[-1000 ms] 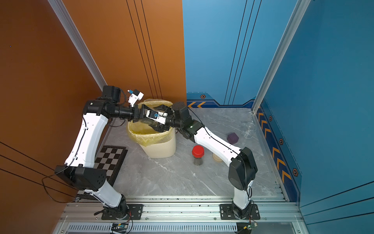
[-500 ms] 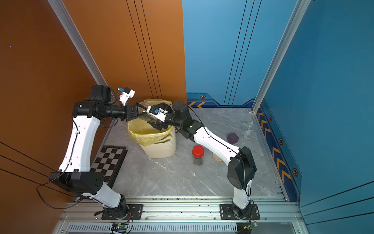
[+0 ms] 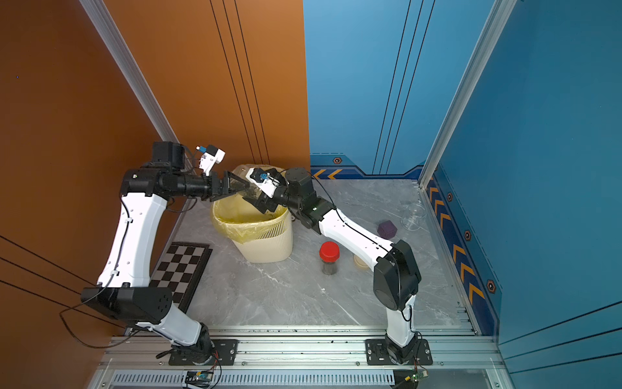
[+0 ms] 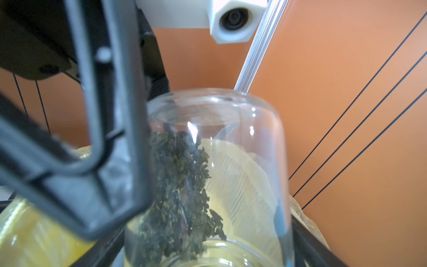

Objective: Empty moldy tea leaves from jars
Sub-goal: Pour the moldy tea leaves from the jar into the trash bin.

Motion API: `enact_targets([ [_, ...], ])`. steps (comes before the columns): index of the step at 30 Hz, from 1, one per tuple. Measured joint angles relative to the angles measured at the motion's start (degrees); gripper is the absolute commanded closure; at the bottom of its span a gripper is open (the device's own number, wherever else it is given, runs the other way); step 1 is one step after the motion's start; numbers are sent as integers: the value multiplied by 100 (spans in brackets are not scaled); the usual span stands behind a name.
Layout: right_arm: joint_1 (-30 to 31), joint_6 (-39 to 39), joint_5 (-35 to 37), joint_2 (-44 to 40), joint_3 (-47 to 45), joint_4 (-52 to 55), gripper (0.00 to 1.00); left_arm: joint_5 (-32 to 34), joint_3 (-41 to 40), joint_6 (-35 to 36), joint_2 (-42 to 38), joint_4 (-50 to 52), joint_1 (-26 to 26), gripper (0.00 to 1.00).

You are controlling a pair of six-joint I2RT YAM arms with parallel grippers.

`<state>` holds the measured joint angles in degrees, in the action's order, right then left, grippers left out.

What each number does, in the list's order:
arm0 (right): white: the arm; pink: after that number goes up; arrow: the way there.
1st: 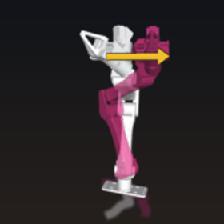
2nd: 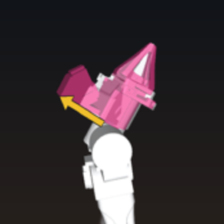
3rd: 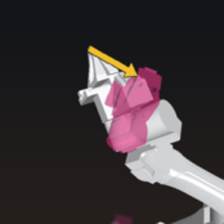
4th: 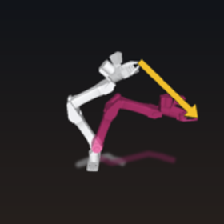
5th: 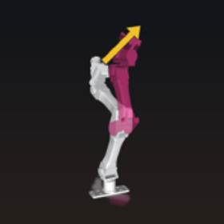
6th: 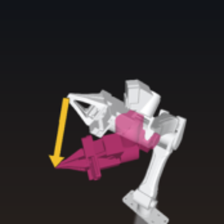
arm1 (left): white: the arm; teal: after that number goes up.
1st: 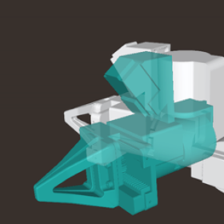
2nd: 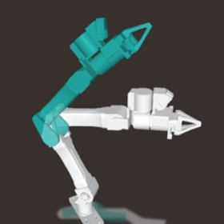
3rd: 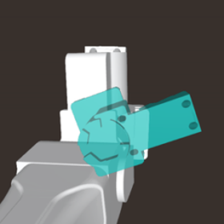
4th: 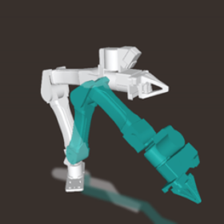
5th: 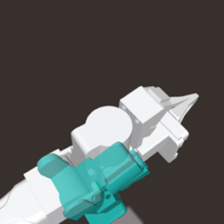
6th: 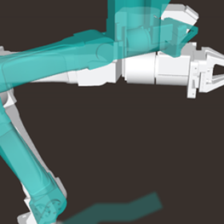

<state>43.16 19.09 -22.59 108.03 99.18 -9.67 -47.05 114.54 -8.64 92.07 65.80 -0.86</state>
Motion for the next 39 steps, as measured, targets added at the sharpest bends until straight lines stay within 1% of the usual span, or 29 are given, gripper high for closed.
enact_targets([
  [8, -4, -636, -4, 0, 20, -201, 45, 531, 22, 111, -9, -118, -254, 2],
  [10, -4, -765, -7, 0, 20, -247, 45, 616, -4, 98, -24, -282, -260, 2],
  [13, -4, -944, -7, 0, 20, -326, 45, 702, -256, 13, -170, -684, -286, 2],
  [18, -35, -1305, -15, 0, 9, -577, 45, 916, -1071, -203, -675, -1711, -426, 2],
  [25, -129, -1864, -120, 0, -101, -968, 45, 1182, -2317, -780, -1351, -3528, -560, 2],
  [35, -225, -2240, -111, 0, -317, -1233, 45, 1150, -3432, -1810, -1408, -5681, -645, 2],
  [39, -214, -2256, -127, 0, -337, -1244, 45, 1154, -3504, -2116, -1316, -6172, -649, 2],
])
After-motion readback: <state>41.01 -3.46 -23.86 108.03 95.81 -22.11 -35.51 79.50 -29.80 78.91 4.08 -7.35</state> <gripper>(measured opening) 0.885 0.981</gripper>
